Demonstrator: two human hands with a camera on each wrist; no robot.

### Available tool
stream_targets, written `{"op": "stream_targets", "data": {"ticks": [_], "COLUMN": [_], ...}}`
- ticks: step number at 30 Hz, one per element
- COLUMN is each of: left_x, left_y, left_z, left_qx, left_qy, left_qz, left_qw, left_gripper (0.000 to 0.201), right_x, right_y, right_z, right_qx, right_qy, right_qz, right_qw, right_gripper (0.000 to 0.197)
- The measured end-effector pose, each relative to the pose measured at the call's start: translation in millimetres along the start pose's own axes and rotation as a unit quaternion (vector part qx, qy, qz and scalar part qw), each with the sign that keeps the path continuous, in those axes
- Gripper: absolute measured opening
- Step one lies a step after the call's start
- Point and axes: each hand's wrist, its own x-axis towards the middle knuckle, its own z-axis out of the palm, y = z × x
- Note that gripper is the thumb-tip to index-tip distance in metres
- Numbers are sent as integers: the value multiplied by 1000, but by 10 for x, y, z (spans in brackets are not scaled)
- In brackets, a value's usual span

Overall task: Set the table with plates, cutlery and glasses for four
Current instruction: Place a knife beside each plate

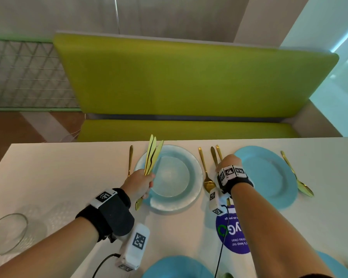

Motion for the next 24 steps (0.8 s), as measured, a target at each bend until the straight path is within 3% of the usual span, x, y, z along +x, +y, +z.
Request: {"op": "stream_targets", "data": {"ticks": [3, 6, 12, 18, 20, 22, 24], "left_x": [0, 0, 1, -80, -99, -120, -147], "left_y": [13, 18, -2, 63, 70, 72, 74], "left_z": [-9, -20, -35, -42, -41, -39, -35], "left_qx": [-5, -6, -10, -99, -110, -115, -121], "left_qy": [-2, -1, 6, -7, -17, -22, -22], "left_qz": [0, -1, -7, -31, -32, -31, -24], "left_qw": [1000, 1000, 1000, 995, 993, 993, 992], "left_gripper": [23, 24, 23, 23, 23, 21, 21], "right_x": [47, 84, 92, -6, -137, -420, -779], "right_y": [-21, -30, -42, -122, -248, -387, -496], "right_z": [29, 43, 60, -48, -115, -114, -1], "right_qx": [-20, -47, -129, -66, -64, -33, 1], "right_qy": [2, 0, 31, 54, 64, 80, 140], "right_qz": [-2, -22, -28, -55, -112, -241, -440], "right_qw": [1000, 999, 991, 995, 990, 967, 887], "right_gripper": [13, 28, 10, 10, 19, 22, 17]}}
